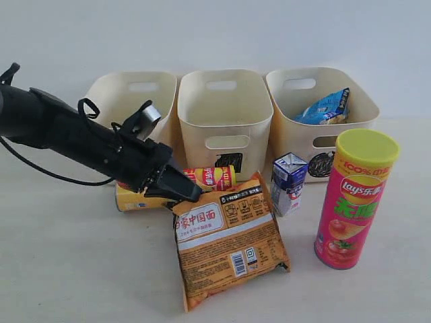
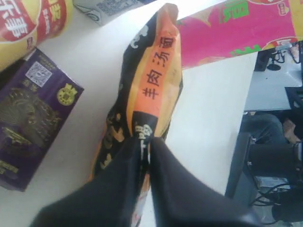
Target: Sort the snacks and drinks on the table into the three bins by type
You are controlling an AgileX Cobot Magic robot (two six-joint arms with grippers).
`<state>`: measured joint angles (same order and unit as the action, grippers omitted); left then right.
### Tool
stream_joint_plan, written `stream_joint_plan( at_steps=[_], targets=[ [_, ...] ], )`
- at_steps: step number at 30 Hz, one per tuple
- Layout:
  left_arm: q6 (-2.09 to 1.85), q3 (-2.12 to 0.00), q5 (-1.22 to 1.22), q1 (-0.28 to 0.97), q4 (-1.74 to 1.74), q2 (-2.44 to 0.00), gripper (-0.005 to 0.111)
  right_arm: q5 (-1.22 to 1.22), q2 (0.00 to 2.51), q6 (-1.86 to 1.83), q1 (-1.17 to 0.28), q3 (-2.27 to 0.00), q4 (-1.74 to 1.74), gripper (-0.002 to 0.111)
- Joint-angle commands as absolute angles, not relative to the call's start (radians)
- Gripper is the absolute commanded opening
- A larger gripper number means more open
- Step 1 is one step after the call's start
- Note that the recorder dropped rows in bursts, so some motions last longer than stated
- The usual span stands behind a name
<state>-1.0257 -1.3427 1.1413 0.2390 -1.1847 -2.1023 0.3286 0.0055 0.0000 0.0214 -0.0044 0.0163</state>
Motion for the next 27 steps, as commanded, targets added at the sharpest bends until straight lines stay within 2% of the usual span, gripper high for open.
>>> stream_joint_plan(
  at_steps=[1, 4, 6, 13, 20, 24, 27],
  targets=[
    [-1.081, -1.350, 1.100, 0.238, -1.183, -2.091, 0.035, 0.322, 0.000, 0.000, 0.020, 0.000, 0.013, 0.000],
    [-1.096, -1.350, 1.043, 0.238, -1.183, -2.091, 0.079, 0.322, 0.000, 0.000, 0.020, 0.000, 0.013, 0.000],
    [-1.096, -1.350, 0.980, 0.235, -1.177, -2.089, 0.090, 0.322, 0.000, 0.000, 0.020, 0.000, 0.013, 0.000],
    [-1.004, -1.350, 0.908, 0.185, -1.063, -2.045, 0.088, 0.322, 0.000, 0.000, 0.020, 0.000, 0.013, 0.000],
    [-0.719, -1.350, 0.989, 0.147, -0.784, -1.942, 0.084, 0.322, 0.000, 0.000, 0.020, 0.000, 0.013, 0.000],
    [-0.675, -1.291, 1.049, 0.161, -0.832, -1.912, 0.084, 0.322, 0.000, 0.000, 0.020, 0.000, 0.013, 0.000],
    [-0.680, -1.215, 0.967, 0.172, -0.842, -1.896, 0.084, 0.322, 0.000, 0.000, 0.020, 0.000, 0.013, 0.000]
  ],
)
